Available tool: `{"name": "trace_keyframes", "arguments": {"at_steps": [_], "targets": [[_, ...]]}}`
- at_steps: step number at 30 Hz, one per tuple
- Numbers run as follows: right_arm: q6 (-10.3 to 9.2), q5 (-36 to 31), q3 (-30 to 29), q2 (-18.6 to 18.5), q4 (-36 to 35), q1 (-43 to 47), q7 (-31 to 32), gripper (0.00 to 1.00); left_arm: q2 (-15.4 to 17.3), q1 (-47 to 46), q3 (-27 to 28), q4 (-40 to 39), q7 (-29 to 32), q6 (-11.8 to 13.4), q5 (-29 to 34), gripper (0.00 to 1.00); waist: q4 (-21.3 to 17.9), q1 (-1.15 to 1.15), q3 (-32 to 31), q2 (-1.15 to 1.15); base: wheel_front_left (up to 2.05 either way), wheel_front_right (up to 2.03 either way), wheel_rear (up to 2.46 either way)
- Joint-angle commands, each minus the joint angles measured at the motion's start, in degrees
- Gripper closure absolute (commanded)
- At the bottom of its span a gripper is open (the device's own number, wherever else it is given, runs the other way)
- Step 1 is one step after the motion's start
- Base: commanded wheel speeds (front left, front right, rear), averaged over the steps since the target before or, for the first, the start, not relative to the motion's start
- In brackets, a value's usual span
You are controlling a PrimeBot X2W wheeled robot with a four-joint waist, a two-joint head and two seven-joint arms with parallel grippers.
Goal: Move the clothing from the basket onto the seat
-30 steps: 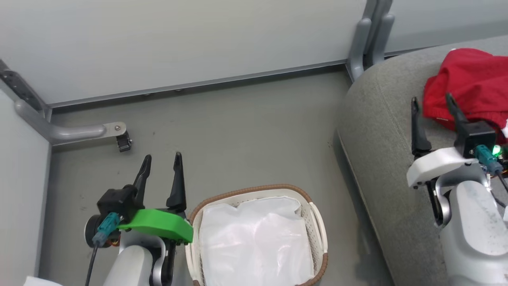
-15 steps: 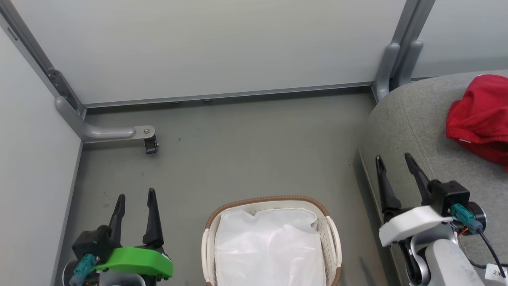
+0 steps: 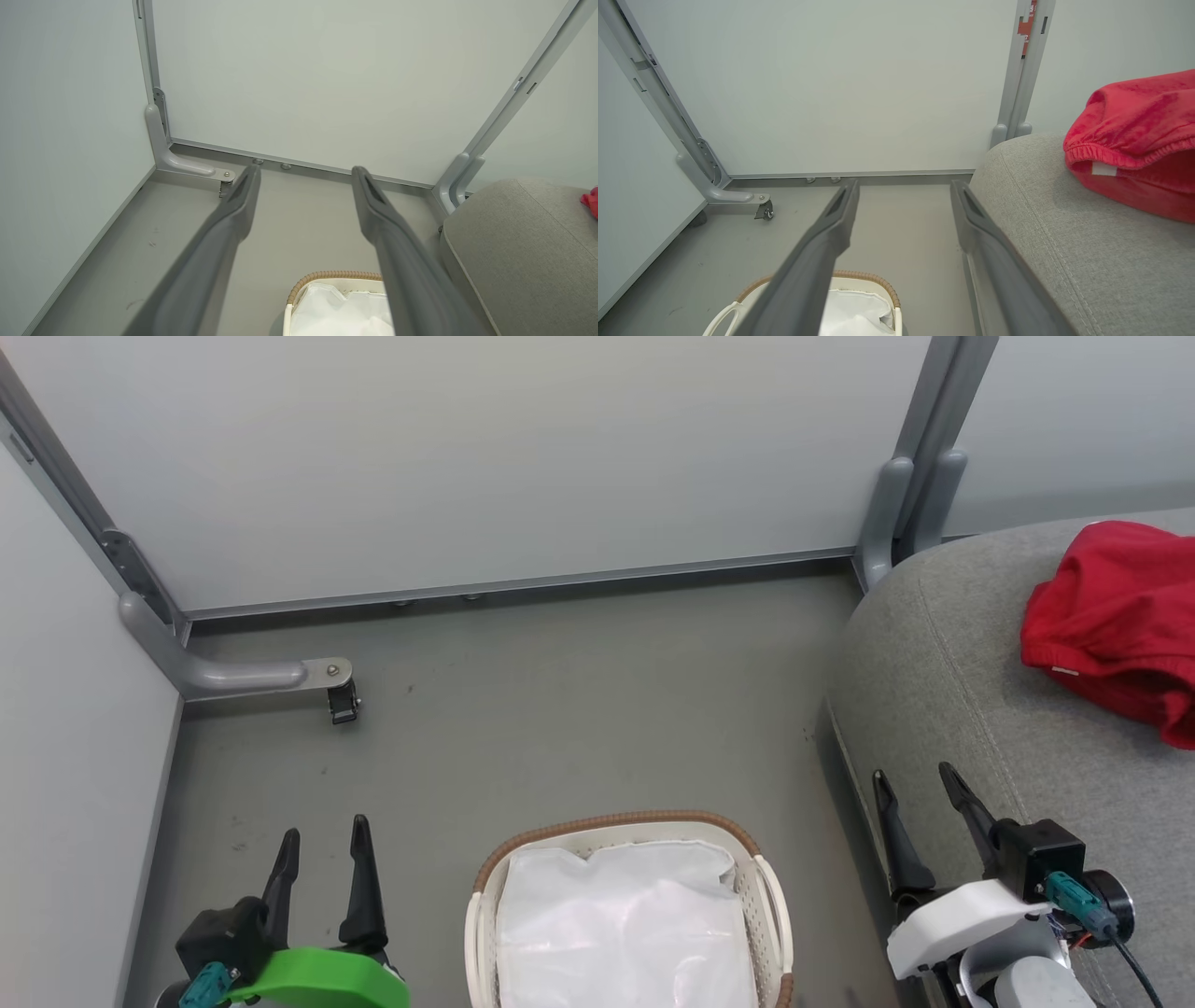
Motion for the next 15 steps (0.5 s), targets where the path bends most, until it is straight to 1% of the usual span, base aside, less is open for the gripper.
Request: {"name": "trace_keyframes", "arguments": {"at_steps": [1, 11, 15], "targets": [[-0.08, -0.48, 0.05, -0.22, 0.17, 0.55, -0.13, 0.0, 0.02, 1.0, 0.15, 0.17, -0.01, -0.25, -0.02, 0.0, -0.13, 0.0, -0.05, 0.0, 0.0, 0.0, 0.0], [-0.08, -0.43, 0.3, -0.23, 0.12, 0.2, -0.13, 0.0, 0.01, 0.27, -0.66, 0.74, -0.01, -0.13, 0.24, 0.0, 0.0, 0.0, 0.0, 0.0, 0.0, 0.0, 0.0], [-0.08, -0.34, 0.3, -0.23, 0.16, 0.15, -0.13, 0.0, 0.01, 0.31, -0.86, 0.79, -0.01, -0.57, -0.15, 0.0, 0.07, 0.0, -0.06, 0.0, 0.0, 0.0, 0.0]]}}
